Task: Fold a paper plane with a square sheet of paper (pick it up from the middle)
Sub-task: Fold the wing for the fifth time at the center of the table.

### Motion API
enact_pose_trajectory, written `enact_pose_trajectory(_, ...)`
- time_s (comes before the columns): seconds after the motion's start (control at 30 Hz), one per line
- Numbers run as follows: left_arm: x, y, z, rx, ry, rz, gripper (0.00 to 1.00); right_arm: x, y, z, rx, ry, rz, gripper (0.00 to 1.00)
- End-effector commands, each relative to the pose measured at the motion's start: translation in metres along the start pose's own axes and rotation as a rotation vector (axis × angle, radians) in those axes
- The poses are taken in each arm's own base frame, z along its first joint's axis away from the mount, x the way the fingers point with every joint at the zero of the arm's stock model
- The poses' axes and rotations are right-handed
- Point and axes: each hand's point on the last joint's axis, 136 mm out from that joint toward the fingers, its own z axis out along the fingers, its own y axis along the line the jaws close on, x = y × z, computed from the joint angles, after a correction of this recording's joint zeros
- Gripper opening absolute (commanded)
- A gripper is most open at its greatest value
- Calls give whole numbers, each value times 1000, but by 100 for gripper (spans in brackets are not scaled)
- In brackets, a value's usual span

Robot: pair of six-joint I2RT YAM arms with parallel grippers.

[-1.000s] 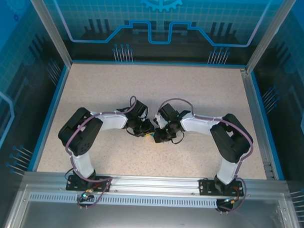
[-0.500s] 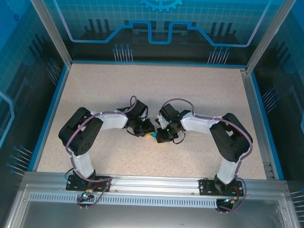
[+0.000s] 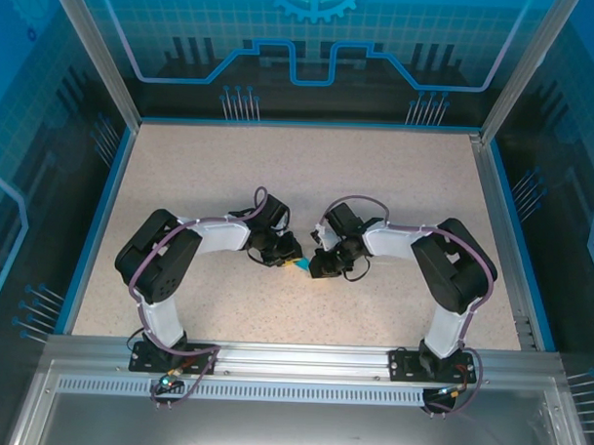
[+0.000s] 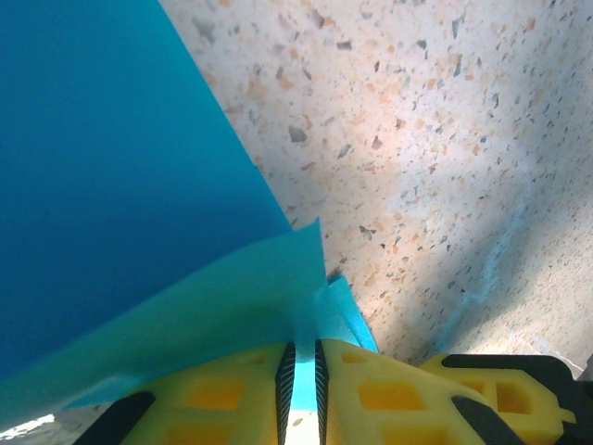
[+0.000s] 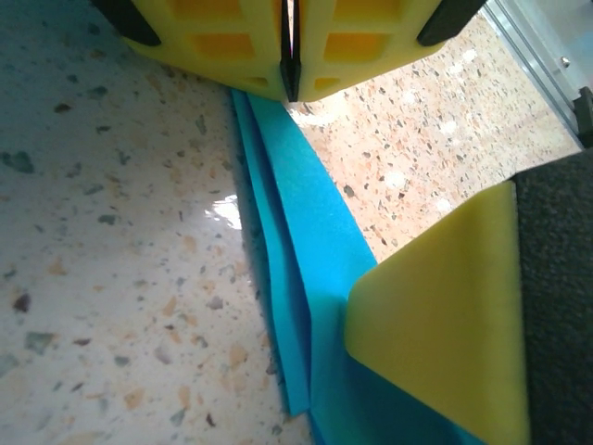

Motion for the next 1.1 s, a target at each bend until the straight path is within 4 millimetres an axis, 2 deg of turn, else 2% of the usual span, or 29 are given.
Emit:
enact_pose_trajectory(0.0, 3, 40, 9, -158, -2, -43, 19, 22, -25, 1, 54, 61, 68, 11)
enact_pose_trajectory(0.2, 2, 38, 9, -153, -1, -41, 19, -3, 15, -22, -3, -38, -14, 13)
enact_pose_trajectory(0.33, 2, 37, 9, -151, -2, -41, 19, -14, 22, -10, -10, -27, -21, 13)
enact_pose_trajectory(0.5, 2, 37, 9, -150, 2, -39, 19, -19, 16, 8, 4, -3, 1, 12)
enact_pose_trajectory(0.7, 2, 36, 9, -149, 2, -30, 19, -6, -5, 10, 49, 22, 40, 11)
enact_pose_trajectory(0.9, 3, 39, 10, -145, -3, -49, 19, 21, -25, 3, 61, 47, 76, 10)
enact_pose_trajectory(0.93, 3, 40, 11, -143, -7, -52, 19, 30, -31, 2, 68, 59, 90, 11)
enact_pose_trajectory(1.07, 3, 41, 11, -145, -4, -53, 19, 42, -35, -7, 74, 58, 94, 10)
